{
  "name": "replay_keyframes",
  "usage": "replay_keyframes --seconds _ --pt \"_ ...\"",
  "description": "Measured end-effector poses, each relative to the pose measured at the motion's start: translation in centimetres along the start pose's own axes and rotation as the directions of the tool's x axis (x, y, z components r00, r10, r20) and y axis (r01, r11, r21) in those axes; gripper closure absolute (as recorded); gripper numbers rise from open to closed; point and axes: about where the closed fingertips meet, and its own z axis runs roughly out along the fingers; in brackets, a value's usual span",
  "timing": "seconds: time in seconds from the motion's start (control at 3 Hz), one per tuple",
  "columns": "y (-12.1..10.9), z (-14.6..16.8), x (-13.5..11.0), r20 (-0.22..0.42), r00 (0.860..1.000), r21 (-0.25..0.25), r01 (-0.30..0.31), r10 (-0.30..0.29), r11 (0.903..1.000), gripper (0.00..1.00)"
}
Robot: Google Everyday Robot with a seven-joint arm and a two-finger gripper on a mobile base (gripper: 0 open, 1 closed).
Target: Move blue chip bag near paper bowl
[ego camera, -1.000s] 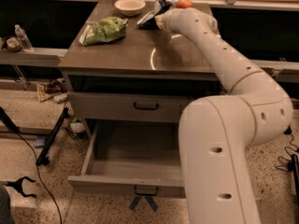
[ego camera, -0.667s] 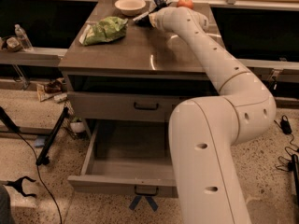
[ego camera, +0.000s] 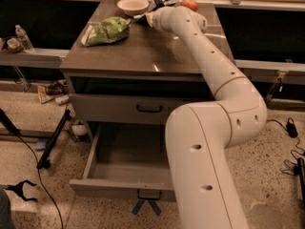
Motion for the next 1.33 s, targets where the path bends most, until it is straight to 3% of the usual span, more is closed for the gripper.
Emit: replay_keyframes --seconds 0.33,0.67,1.0,1.33 --pt "-2.2 -2.4 -0.2 -0.002 1.000 0.006 0.007 -0.007 1.0000 1.00" --pt "-7.9 -9.2 -0.5 -0.004 1.000 0.075 -0.002 0.002 0.9972 1.00" --pt "-10.9 -14.8 0.1 -0.018 1.000 0.132 -0.012 0.015 0.9911 1.00" --pt "-10.4 -14.9 1.5 -0.043 0.999 0.124 -0.015 0.020 0.9922 0.82"
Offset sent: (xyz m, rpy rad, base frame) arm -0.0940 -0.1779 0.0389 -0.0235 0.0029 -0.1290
